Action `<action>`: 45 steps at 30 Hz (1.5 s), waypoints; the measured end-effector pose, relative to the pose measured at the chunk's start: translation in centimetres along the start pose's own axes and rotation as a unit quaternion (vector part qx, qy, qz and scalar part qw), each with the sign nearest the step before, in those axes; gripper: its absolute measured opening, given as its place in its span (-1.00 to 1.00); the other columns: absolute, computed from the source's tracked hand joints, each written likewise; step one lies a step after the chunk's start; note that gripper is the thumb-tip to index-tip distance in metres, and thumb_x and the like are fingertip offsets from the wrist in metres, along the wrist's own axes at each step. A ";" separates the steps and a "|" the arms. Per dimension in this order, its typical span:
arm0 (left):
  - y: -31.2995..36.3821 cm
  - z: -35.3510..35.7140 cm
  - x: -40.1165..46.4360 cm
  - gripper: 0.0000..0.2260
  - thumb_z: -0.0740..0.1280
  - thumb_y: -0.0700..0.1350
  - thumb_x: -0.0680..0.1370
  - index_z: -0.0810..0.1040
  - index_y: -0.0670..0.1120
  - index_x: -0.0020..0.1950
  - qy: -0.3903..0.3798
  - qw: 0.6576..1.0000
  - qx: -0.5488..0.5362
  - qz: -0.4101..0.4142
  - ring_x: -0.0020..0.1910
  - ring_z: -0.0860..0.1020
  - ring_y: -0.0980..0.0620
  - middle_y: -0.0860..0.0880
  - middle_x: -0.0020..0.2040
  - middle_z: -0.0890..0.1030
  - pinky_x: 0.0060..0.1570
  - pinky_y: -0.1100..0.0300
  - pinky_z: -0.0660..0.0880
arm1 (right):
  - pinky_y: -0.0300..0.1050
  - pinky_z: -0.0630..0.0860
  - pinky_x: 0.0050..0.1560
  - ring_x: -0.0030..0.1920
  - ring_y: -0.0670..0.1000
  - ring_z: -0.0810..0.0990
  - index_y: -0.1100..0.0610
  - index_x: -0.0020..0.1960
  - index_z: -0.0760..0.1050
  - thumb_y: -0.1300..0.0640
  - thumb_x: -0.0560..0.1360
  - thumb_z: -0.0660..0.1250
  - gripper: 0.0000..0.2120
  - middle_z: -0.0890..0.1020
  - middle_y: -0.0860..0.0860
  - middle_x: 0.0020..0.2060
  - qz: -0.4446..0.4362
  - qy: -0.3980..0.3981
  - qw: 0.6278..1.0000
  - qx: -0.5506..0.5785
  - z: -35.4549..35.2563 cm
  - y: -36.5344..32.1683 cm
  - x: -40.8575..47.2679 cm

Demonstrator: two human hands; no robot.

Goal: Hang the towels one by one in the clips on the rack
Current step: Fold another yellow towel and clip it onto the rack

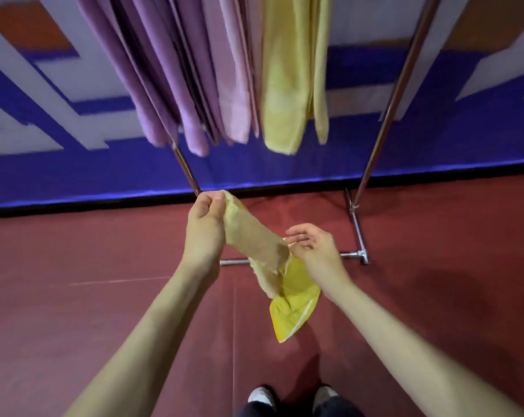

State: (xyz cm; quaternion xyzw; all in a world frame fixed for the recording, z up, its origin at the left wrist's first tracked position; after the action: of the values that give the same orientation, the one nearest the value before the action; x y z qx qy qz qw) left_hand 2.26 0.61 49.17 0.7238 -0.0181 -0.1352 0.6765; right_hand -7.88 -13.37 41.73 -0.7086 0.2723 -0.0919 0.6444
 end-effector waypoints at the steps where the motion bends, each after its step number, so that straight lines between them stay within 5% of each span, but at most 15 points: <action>1: 2.6 0.1 -0.6 -0.82 0.15 -0.19 0.62 0.46 -0.08 -0.14 -0.006 1.000 0.001 0.005 -0.22 0.54 0.09 -0.06 -0.23 0.55 -0.15 0.22 0.48 | -0.30 0.47 -0.21 -0.33 -0.23 0.53 0.14 -0.09 0.53 0.35 0.19 0.34 -0.69 0.58 -0.03 -0.29 -0.001 -0.023 1.000 0.011 -0.1 -2.4 -0.4; 4: 16.0 0.1 -2.9 -0.85 0.16 -0.16 0.62 0.47 -0.10 -0.10 -0.035 0.999 -0.018 0.029 -0.26 0.56 0.06 -0.07 -0.25 0.58 -0.21 0.19 0.50 | -0.46 0.43 -0.17 -0.15 -0.19 0.57 0.16 0.13 0.44 0.24 0.09 0.35 -0.42 0.54 0.03 -0.07 -0.027 -0.083 0.996 -0.037 -1.8 -14.8 -2.7; 7: 27.3 1.1 -4.5 -0.86 0.16 -0.15 0.63 0.46 -0.11 -0.08 -0.062 0.994 -0.026 0.084 -0.28 0.54 0.03 -0.06 -0.28 0.57 -0.23 0.14 0.49 | -0.23 0.40 0.07 0.12 -0.02 0.44 -0.01 0.22 0.42 0.15 0.14 0.52 -0.33 0.44 -0.08 0.08 -0.068 -0.089 0.982 -0.151 -3.5 -23.8 -3.8; 11: 39.6 2.3 -6.3 -0.86 0.17 -0.15 0.63 0.47 -0.18 0.05 -0.076 0.986 -0.035 0.145 -0.32 0.55 0.16 -0.03 -0.24 0.56 -0.27 0.28 0.49 | 0.04 0.52 0.03 0.03 0.10 0.58 0.00 0.09 0.46 0.03 0.26 0.41 -0.60 0.60 0.02 -0.01 -0.116 -0.010 0.978 -0.171 -6.2 -33.7 -5.4; 15: 48.6 2.8 -7.6 -0.84 0.17 -0.14 0.62 0.50 -0.17 0.07 -0.083 0.979 -0.047 0.180 -0.02 0.61 -0.12 -0.19 -0.05 0.62 0.09 -0.07 0.54 | -0.02 0.52 -0.09 -0.08 0.16 0.61 0.09 0.28 0.34 0.18 0.44 0.32 -0.58 0.63 0.15 -0.12 -0.175 0.029 0.966 -0.187 -8.6 -41.3 -6.4; 19: 55.2 2.7 -8.3 -0.78 0.13 -0.16 0.62 0.50 -0.22 0.13 -0.063 0.971 -0.056 0.224 0.06 0.59 -0.17 -0.22 0.02 0.61 0.14 -0.11 0.52 | -0.03 0.52 -0.05 -0.09 0.05 0.62 0.05 0.04 0.48 0.27 0.50 0.26 -0.82 0.65 0.06 -0.16 -0.222 0.034 0.964 -0.145 -10.5 -48.1 -6.3; 25: 60.4 1.9 -9.0 -0.71 0.15 -0.14 0.60 0.47 -0.22 0.25 -0.029 0.961 -0.080 0.264 0.11 0.58 -0.10 -0.17 0.11 0.60 0.17 -0.03 0.52 | -0.16 0.49 -0.01 0.02 0.01 0.59 0.01 0.01 0.48 0.24 0.62 0.12 -0.79 0.62 -0.05 -0.10 -0.232 0.015 0.972 0.019 -12.1 -56.0 -6.4; 27: 61.2 1.6 -9.0 -0.73 0.16 -0.15 0.59 0.49 -0.22 0.22 -0.018 0.957 -0.085 0.276 0.07 0.57 -0.04 -0.13 0.08 0.61 0.15 0.01 0.52 | -0.17 0.47 -0.07 -0.06 -0.02 0.56 0.03 -0.06 0.44 0.05 0.60 0.22 -0.91 0.58 -0.06 -0.15 -0.250 0.004 0.968 -0.005 -12.6 -57.7 -7.0; 30: 61.8 0.9 -8.6 -0.81 0.17 -0.19 0.60 0.56 -0.21 0.03 -0.014 0.954 -0.106 0.281 -0.05 0.57 -0.04 -0.14 -0.07 0.61 0.07 0.02 0.52 | -0.14 0.45 -0.16 -0.07 -0.06 0.56 0.01 0.03 0.36 -0.33 0.37 0.34 -0.53 0.58 -0.08 -0.10 -0.271 0.007 0.946 -0.178 -13.1 -59.3 -7.8; 32: 61.9 0.4 -8.2 -0.82 0.18 -0.20 0.61 0.56 -0.21 0.04 -0.007 0.956 -0.122 0.267 -0.04 0.58 -0.04 -0.13 -0.08 0.61 0.05 0.07 0.53 | -0.13 0.42 -0.22 -0.05 -0.01 0.54 0.09 0.10 0.33 -0.21 0.44 0.35 -0.55 0.57 -0.01 -0.05 -0.280 0.042 0.928 -0.244 -13.4 -59.8 -7.4; 37: 61.9 0.2 -7.6 -0.77 0.13 -0.26 0.63 0.51 -0.15 -0.16 -0.033 0.959 -0.192 0.205 -0.15 0.55 0.01 -0.10 -0.17 0.55 0.00 0.11 0.52 | 0.06 0.40 -0.15 -0.14 0.14 0.50 0.24 -0.06 0.43 0.08 0.62 0.00 -0.69 0.55 0.12 -0.20 -0.301 0.163 0.925 -0.168 -14.5 -60.5 -6.6; 39: 61.8 0.4 -7.2 -0.86 0.13 -0.30 0.62 0.48 -0.22 0.02 -0.041 0.956 -0.235 0.169 -0.07 0.54 -0.04 -0.15 -0.11 0.52 0.04 0.09 0.52 | 0.14 0.43 -0.22 -0.23 0.16 0.50 0.18 -0.13 0.37 0.14 0.59 0.03 -0.78 0.53 0.12 -0.27 -0.324 0.160 0.897 -0.254 -15.1 -60.4 -6.9; 41: 61.6 0.4 -6.6 -0.75 0.14 -0.33 0.61 0.36 -0.12 0.26 -0.038 0.955 -0.250 0.152 -0.09 0.52 -0.01 -0.15 -0.08 0.49 0.03 0.11 0.52 | 0.02 0.32 -0.38 -0.32 0.12 0.44 0.15 -0.18 0.26 0.25 0.54 0.08 -0.88 0.44 0.04 -0.34 -0.324 0.162 0.847 -0.388 -15.7 -60.2 -7.2; 45: 61.1 0.9 -6.7 -0.75 0.11 -0.33 0.61 0.54 -0.16 0.15 -0.045 0.963 -0.158 0.213 -0.24 0.49 0.06 -0.11 -0.21 0.52 -0.12 0.20 0.53 | -0.11 0.18 -0.41 -0.30 0.08 0.40 0.13 -0.15 0.23 0.34 0.52 0.04 -0.85 0.35 -0.04 -0.33 -0.292 0.217 0.802 -0.473 -17.9 -60.1 -7.0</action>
State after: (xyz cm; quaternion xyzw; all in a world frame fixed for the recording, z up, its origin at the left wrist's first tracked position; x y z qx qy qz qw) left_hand 5.14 -4.02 110.41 0.5804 -0.1804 -0.0218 0.7938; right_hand -6.25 -23.99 103.90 -0.9332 0.1948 -0.2866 0.0957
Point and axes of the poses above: each hand's wrist, its own x-axis towards the middle knuckle, its own z-axis out of the palm, y = z × x, the point moved 2 cm from there along x, towards the middle knuckle
